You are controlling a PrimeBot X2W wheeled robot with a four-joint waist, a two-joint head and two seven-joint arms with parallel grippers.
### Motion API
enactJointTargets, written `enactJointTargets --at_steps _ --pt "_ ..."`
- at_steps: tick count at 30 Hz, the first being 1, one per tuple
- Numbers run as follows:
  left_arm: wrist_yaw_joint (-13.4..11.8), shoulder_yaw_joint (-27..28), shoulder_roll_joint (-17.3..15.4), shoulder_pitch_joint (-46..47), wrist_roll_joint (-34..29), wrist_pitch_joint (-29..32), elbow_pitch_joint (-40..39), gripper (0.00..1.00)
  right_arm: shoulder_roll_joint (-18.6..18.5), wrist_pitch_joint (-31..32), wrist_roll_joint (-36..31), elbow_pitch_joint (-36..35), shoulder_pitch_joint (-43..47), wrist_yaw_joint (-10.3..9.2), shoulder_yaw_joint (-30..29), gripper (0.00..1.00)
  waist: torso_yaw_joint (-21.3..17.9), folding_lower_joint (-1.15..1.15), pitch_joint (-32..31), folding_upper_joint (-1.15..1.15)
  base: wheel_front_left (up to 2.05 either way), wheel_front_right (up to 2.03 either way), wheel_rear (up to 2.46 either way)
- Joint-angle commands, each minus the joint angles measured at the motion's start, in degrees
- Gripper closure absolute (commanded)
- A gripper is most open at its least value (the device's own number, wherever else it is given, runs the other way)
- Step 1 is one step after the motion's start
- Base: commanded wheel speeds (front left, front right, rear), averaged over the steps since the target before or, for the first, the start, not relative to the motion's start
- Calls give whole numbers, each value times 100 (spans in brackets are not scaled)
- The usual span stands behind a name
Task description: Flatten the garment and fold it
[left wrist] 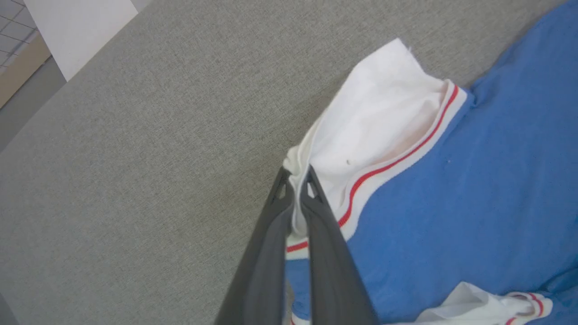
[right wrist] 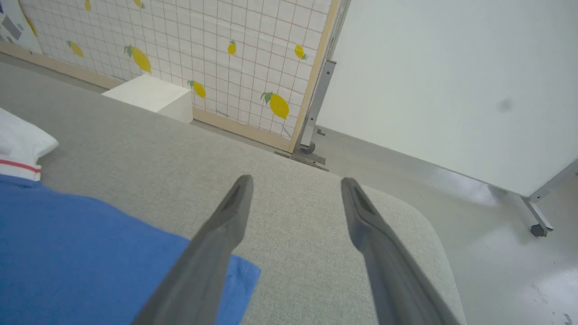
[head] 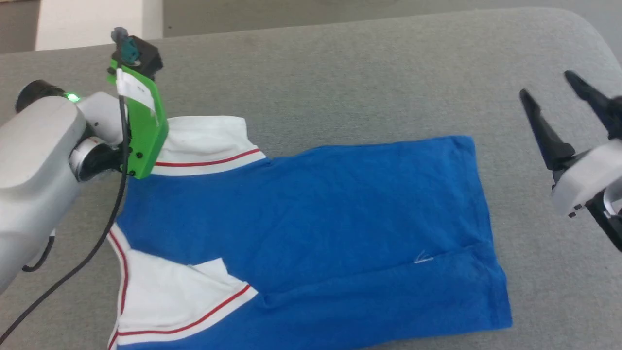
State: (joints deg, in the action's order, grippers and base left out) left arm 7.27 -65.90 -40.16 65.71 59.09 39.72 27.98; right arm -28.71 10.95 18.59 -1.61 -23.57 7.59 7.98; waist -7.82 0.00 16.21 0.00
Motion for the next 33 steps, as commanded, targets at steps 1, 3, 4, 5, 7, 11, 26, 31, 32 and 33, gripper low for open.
enactJointTargets --at_steps 1,3,4,5,7,11,26,31,32,33 --pt "20 -32 -9 -96 22 -60 -85 100 -163 284 223 73 -212 -10 216 0 201 0 -129 0 0 0 0" --pt "21 -72 -12 -85 30 -106 -218 100 -458 746 465 212 -508 -10 526 0 268 0 -100 0 0 0 0" --pt "21 -92 -7 -66 25 -136 -283 100 -643 1011 544 320 -667 -10 739 0 310 0 -73 0 0 0 0" --pt "21 -105 -4 -53 21 -162 -323 100 -755 1244 646 424 -785 -10 920 0 335 0 -55 0 0 0 0" --pt "21 -134 25 -15 19 -214 -397 100 -959 1823 993 663 -1033 -10 1320 0 407 0 3 0 0 0 0" --pt "21 -196 94 82 -2 -297 -478 100 -1249 2926 1757 1088 -1484 -10 1961 0 531 0 141 0 0 0 0" --pt "22 -377 282 676 -45 -550 -635 100 -845 3277 2349 2763 -2339 -10 2726 0 919 0 848 0 0 0 0" --pt "22 -448 293 785 -11 -635 -590 100 -774 3152 2438 3147 -2292 -10 3122 0 952 0 919 0 0 0 0" --pt "22 -494 281 800 28 -695 -546 100 -771 3018 2607 3226 -2296 -10 3316 67 940 0 912 0 0 0 0" --pt "22 -509 272 794 40 -715 -526 100 -775 2954 2643 3242 -2314 -10 3358 100 927 0 889 0 0 0 0"
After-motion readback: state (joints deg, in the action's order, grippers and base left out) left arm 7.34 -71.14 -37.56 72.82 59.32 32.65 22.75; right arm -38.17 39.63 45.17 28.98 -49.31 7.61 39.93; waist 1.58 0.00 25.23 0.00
